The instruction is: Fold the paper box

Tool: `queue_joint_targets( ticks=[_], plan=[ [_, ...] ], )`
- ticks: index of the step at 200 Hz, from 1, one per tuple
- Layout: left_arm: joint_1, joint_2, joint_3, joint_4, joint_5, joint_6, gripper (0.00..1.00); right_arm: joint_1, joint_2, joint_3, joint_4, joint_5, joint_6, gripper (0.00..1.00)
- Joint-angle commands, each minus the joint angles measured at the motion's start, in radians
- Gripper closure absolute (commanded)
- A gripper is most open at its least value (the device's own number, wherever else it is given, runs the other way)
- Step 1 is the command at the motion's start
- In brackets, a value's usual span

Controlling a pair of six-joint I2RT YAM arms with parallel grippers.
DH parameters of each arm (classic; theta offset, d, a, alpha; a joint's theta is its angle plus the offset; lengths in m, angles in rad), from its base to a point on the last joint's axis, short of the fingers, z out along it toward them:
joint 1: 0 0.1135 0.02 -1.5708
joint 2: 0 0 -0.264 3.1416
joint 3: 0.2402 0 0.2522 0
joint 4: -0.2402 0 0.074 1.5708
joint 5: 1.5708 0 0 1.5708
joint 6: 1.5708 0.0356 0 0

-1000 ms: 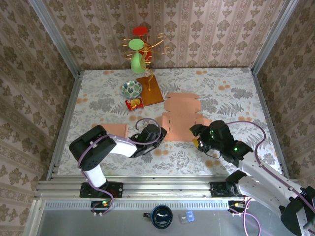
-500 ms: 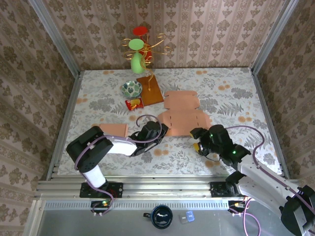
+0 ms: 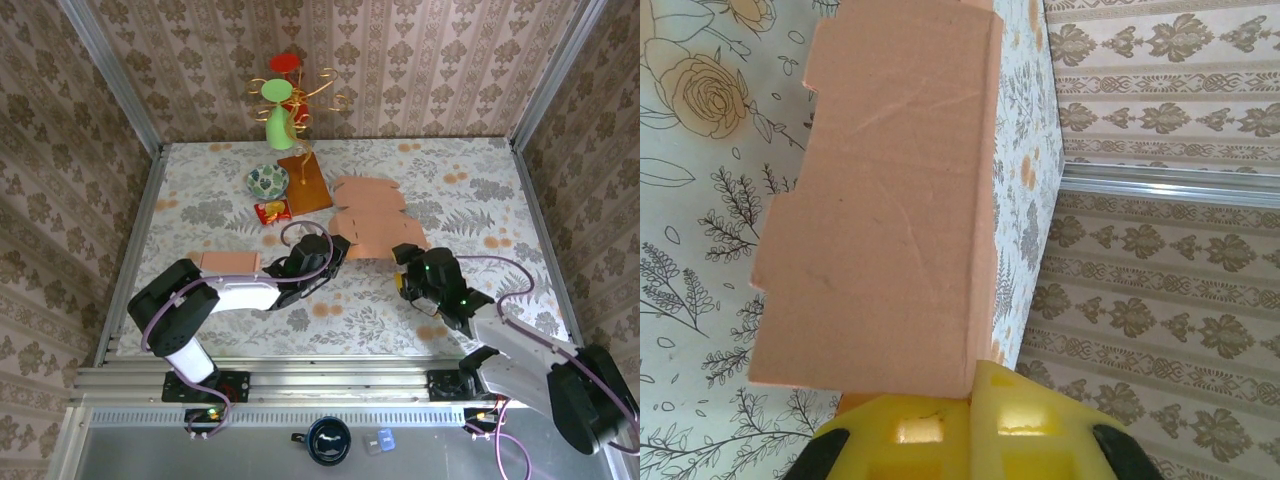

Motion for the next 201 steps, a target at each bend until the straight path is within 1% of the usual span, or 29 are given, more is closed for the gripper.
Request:
queue_joint_targets(
  ticks=[1,22,44,55,80,175,201],
  plan=[
    [-0.006,-0.022,0.027,-0.012,-0.016,-0.017,1.0,-0.009,0.093,0.046,0.152,0.009,-0.026,0.32],
    [-0.006,-0.021,0.027,-0.011,-0.014,-0.017,1.0,-0.015,0.164,0.05,0.225,0.006,-0.01,0.34],
    [-0.006,-0.022,0.026,-0.009,-0.014,-0.02,1.0,-0.025,0.202,0.079,0.232,-0.004,-0.015,0.37],
    [-0.006,-0.021,0.026,-0.009,-0.014,-0.022,1.0,-0.032,0.222,0.084,0.244,-0.013,-0.013,0.41],
    [-0.006,-0.025,0.023,-0.012,-0.01,-0.022,1.0,-0.044,0.239,0.085,0.277,-0.016,0.001,0.53],
    [-0.005,-0.029,0.017,-0.013,0.0,-0.025,1.0,-0.081,0.235,0.122,0.221,-0.042,-0.006,0.8],
    [-0.003,-0.035,0.017,-0.034,0.008,-0.025,1.0,-0.08,0.237,0.145,0.191,-0.055,0.001,0.93]
  ],
)
